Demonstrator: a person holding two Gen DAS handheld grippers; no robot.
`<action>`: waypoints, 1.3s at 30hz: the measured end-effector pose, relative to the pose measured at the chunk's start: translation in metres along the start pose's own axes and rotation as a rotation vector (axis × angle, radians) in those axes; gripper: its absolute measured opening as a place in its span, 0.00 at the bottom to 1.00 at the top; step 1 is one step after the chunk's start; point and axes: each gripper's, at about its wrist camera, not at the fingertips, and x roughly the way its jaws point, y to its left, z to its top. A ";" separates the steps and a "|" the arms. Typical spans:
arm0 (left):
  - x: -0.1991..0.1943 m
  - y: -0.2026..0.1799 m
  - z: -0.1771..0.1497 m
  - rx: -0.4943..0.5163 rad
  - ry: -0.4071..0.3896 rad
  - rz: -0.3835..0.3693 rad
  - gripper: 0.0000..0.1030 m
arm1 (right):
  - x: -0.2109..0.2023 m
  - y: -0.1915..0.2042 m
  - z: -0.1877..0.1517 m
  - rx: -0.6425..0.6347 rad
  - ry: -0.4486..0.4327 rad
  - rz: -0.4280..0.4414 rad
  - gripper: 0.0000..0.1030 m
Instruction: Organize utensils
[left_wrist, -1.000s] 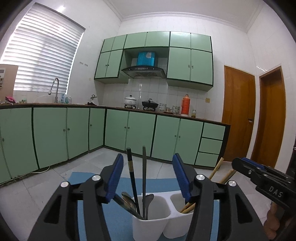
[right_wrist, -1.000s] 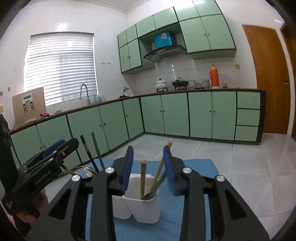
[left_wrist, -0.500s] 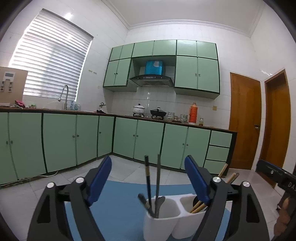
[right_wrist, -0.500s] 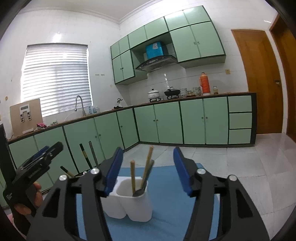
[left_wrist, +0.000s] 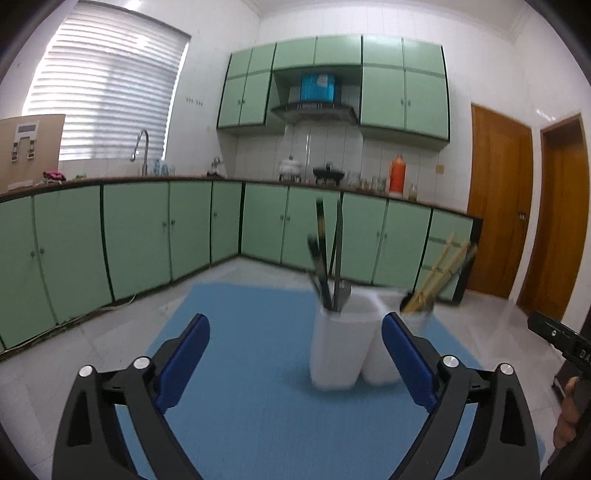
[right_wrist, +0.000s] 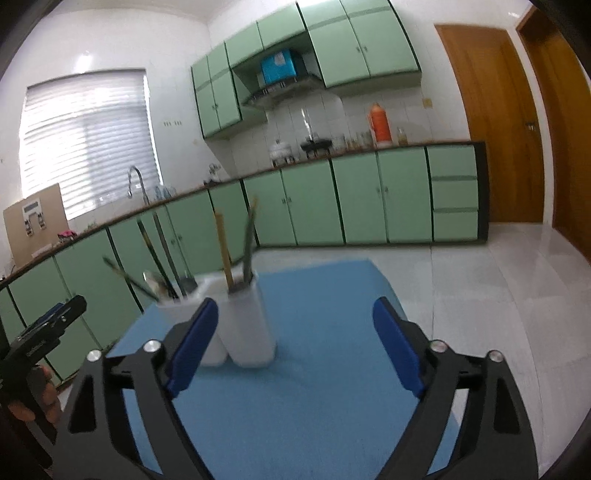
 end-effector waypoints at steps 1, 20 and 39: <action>-0.003 0.001 -0.007 0.001 0.023 0.000 0.93 | -0.001 0.001 -0.005 0.000 0.018 -0.004 0.85; -0.064 -0.014 -0.037 0.004 0.198 0.024 0.94 | -0.055 0.056 -0.033 -0.138 0.200 -0.036 0.89; -0.105 -0.031 -0.015 0.060 0.143 0.036 0.94 | -0.096 0.074 -0.015 -0.175 0.153 0.002 0.89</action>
